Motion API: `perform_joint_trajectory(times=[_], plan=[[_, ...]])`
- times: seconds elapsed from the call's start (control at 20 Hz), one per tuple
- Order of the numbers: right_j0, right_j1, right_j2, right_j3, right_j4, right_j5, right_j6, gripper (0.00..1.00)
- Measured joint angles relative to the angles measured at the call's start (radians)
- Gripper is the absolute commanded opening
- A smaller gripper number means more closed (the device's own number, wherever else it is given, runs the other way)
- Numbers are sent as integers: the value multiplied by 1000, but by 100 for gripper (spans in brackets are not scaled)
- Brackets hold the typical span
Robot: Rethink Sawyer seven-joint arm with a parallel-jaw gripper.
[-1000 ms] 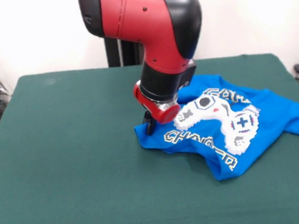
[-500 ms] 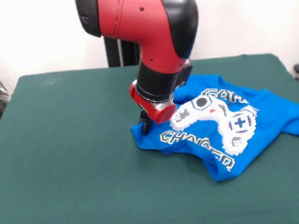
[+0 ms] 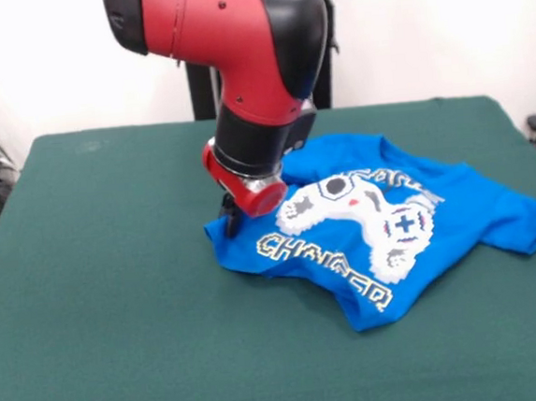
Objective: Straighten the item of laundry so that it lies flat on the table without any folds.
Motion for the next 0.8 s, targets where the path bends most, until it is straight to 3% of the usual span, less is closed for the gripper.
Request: perform_joint_trajectory(times=[0.8], plan=[[33,-2,-30,-78,-30,0,0,0]])
